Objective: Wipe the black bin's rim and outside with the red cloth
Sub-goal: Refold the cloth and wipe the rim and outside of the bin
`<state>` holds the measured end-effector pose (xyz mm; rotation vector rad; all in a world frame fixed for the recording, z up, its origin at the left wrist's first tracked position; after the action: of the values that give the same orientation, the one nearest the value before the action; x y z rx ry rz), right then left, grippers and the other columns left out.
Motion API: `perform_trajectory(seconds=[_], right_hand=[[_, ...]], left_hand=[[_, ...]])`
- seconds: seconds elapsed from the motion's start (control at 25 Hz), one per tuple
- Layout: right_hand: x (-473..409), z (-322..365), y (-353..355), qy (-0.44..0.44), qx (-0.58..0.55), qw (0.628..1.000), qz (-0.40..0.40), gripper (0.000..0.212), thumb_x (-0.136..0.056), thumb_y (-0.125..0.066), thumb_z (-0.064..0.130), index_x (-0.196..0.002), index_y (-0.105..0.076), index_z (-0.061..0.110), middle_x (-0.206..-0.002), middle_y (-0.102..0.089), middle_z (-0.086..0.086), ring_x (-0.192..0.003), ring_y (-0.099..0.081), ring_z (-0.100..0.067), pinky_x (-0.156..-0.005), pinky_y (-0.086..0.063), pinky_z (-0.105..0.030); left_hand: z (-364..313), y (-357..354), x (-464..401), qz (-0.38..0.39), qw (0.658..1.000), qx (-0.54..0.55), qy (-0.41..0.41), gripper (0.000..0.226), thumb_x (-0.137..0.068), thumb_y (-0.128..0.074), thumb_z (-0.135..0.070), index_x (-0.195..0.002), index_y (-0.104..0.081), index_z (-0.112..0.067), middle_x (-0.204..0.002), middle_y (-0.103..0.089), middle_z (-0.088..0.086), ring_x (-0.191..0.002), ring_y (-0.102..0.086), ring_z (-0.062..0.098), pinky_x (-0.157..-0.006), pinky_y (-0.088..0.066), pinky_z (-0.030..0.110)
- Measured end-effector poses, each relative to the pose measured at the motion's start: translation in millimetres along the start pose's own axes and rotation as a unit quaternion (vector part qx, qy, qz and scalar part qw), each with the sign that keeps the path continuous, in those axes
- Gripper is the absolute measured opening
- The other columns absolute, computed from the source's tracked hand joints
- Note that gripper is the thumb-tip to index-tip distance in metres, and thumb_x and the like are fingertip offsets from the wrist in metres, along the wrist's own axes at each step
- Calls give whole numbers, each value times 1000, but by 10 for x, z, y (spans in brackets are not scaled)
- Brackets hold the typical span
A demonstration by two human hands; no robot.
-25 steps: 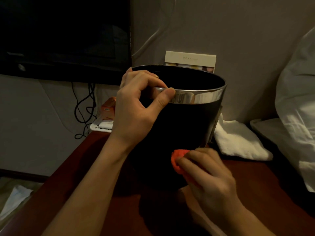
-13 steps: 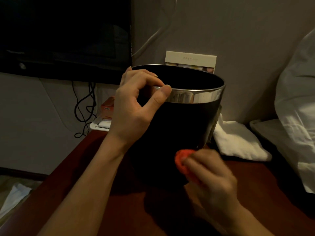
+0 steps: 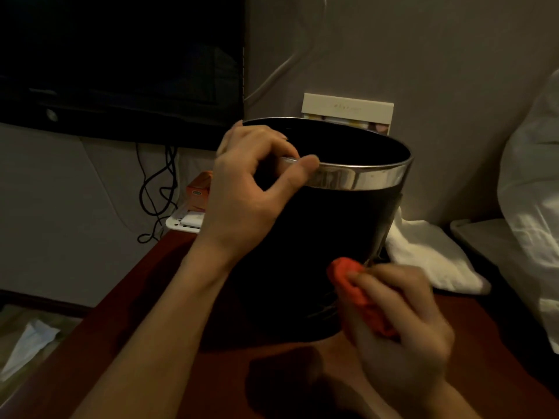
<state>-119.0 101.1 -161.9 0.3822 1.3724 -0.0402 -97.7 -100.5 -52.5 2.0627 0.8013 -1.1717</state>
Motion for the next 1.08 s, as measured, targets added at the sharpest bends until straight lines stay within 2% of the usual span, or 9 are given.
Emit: perform_trajectory(seconds=[0.12,0.2,0.32,0.48,0.56,0.72,0.92,1.0,1.08], right_hand=[[-292,-42,223,-23,66,996,-47,28,-89,-80,10,-114,-71,4,-102,-63,-6,-89,-63,-23,-87,-49,-23],[-312,-58,157,-18,85,996,-36,22,-92,-76,10,-111,-76,0,-102,-66,-12,-90,-63,-27,-86,-49,-27],[46,116,-289,74,50,993,80,18,-96,-70,14,-101,-80,1,-103,-72,-17,-88,-63,-29,-77,-50,-39],[591,199,-752,152,34,957,246,31,-111,-48,23,-100,-75,13,-102,-69,-4,-82,-63,-23,-73,-42,-31],[383,119,-593,113,23,973,199,21,-107,-56,21,-104,-74,11,-104,-65,-5,-83,-59,-24,-71,-46,-32],[-43,-76,-136,31,43,998,39,17,-91,-74,7,-105,-79,-2,-103,-67,-15,-92,-60,-25,-86,-47,-26],[566,88,-638,149,6,966,212,14,-103,-64,19,-105,-74,9,-109,-64,-6,-88,-59,-24,-70,-51,-39],[483,1,-537,123,2,974,192,14,-101,-65,17,-108,-74,8,-111,-63,-7,-95,-58,-24,-78,-51,-36],[200,-105,-256,69,18,992,108,19,-93,-72,10,-111,-75,5,-112,-64,-10,-100,-57,-24,-89,-48,-28]], left_hand=[[-173,-154,27,21,997,-68,-30,12,-87,-60,-40,-88,-62,-28,-96,-59,-12,-109,-49,9,-109,-20,43],[-214,-175,42,15,997,-69,-42,9,-88,-60,-38,-89,-61,-29,-95,-57,-16,-109,-46,6,-109,-18,41],[-179,-147,39,9,998,-50,-40,8,-87,-62,-38,-87,-58,-30,-90,-56,-15,-104,-47,6,-106,-21,34],[-156,-137,29,14,998,-46,-32,8,-87,-63,-35,-87,-60,-28,-88,-58,-11,-103,-47,6,-102,-21,22],[-156,-133,30,10,998,-43,-33,8,-86,-63,-34,-87,-60,-28,-88,-59,-11,-102,-48,8,-100,-19,16],[-142,-118,10,7,998,-47,-36,8,-86,-65,-32,-87,-61,-26,-88,-60,-10,-103,-50,12,-99,-14,9],[-111,-105,32,8,998,-36,-41,9,-85,-65,-34,-89,-59,-28,-88,-56,-17,-104,-47,2,-108,-21,32],[-109,-95,29,1,998,-39,-44,11,-84,-67,-34,-88,-59,-28,-89,-55,-18,-103,-47,2,-108,-21,31],[-121,-106,23,1,998,-45,-43,12,-83,-67,-36,-88,-59,-28,-88,-55,-17,-102,-48,4,-106,-21,28]])
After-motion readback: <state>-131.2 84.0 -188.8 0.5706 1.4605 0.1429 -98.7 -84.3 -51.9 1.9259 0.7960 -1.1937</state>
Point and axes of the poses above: each hand's wrist, its own x-axis away from the middle knuckle, its own y-axis out of the back of the hand, z = x × y, the point moved 9 cm from there along -x, towards the middle knuckle
